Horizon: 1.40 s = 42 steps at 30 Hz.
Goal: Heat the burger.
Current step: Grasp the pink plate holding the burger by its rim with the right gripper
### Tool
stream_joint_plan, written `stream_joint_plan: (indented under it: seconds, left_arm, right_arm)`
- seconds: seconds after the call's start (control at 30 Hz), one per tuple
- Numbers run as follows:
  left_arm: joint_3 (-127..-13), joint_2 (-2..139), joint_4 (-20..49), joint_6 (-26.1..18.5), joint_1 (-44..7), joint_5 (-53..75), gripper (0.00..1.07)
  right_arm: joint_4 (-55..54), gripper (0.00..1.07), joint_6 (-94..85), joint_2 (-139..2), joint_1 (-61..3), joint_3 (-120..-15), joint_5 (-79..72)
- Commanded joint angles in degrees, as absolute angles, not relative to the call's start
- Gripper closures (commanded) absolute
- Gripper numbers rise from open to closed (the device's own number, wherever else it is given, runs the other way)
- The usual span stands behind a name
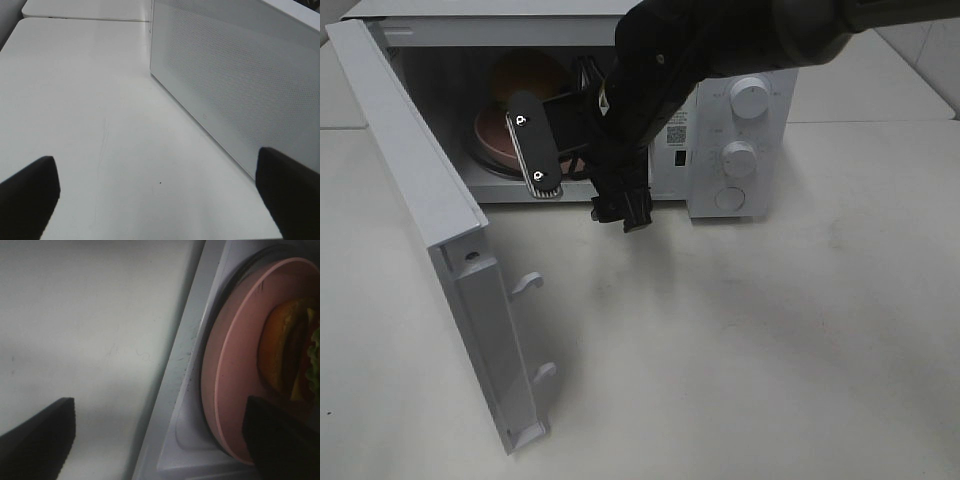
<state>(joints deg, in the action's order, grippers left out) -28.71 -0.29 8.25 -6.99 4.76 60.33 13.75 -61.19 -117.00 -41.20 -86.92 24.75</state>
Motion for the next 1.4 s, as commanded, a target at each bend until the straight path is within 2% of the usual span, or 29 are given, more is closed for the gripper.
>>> stream_joint_plan:
  seconds: [0.03,0.9,1.23,1.33,1.4]
  left_arm:
    - [-28.5,-1.7,8.5,-6.7,4.8,59.5,0.07]
    - [-28.5,-1.7,8.5,-6.7,4.8,59.5,0.07]
    - [-28.5,-1.7,8.5,-6.7,4.8,59.5,0.07]
    - [-28.5,-1.7,8.5,-6.7,4.8,59.5,0.07]
    - [-28.5,-1.7,8.5,-6.7,4.8,59.5,0.07]
  right_arm:
    - [12.7,0.2,-60.7,-118.7,-41.4,-89.4,25.5]
    - [9.9,0.24,-60.2,-134.5,-40.0,-112.0,33.8]
    - [9.1,0.26,-59.6,-137.6,-38.1,-115.0,33.9]
    - [8.3,0.31,-59.6,-137.8,-37.6,-115.0,33.9]
    - [8.3,0.41,-58.1,-138.0,-37.2,-115.0,33.4]
